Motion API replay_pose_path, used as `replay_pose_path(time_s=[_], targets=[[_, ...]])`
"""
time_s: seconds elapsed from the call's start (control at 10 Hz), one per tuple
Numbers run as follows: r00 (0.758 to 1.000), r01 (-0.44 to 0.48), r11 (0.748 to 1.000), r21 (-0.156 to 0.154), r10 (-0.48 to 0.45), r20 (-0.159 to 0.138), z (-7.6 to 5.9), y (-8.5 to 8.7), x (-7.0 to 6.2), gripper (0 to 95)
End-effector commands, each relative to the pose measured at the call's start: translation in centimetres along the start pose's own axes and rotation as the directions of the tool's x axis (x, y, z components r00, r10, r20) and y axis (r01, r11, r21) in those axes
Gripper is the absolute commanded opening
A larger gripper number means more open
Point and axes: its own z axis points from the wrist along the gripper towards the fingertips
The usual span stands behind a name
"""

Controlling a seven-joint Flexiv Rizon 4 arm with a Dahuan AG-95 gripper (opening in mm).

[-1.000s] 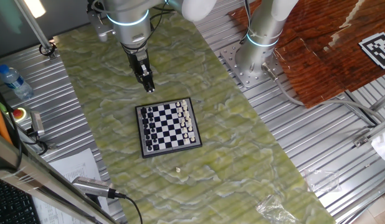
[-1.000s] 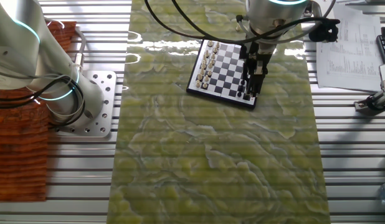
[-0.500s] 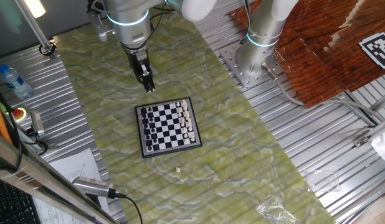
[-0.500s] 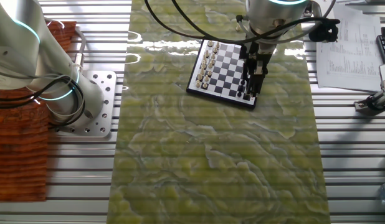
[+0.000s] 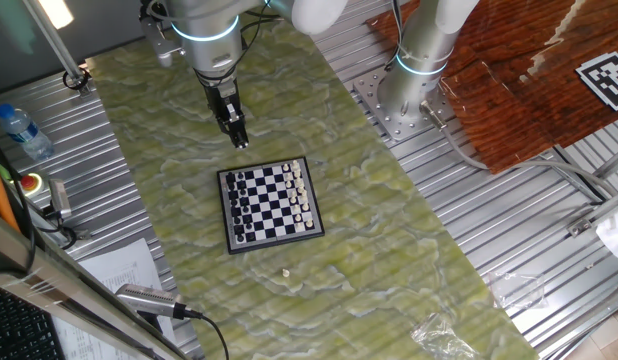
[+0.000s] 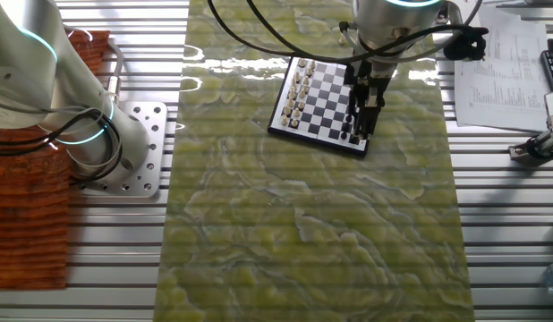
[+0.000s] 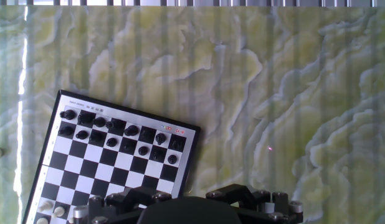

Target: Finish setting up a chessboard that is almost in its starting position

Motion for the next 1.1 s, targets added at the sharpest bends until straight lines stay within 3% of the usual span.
replay_pose_path(time_s=[0.1, 0.2, 1.1], targets=[[1.0, 0.0, 1.0, 0.0, 0.0, 0.0, 0.0, 0.0, 0.0, 95.0], [1.0, -0.013, 1.0, 0.021, 0.013, -0.023, 0.0, 0.0, 0.0, 0.0], [1.0, -0.01, 1.0, 0.026, 0.01, -0.019, -0.04, 0.01, 0.02, 0.0]])
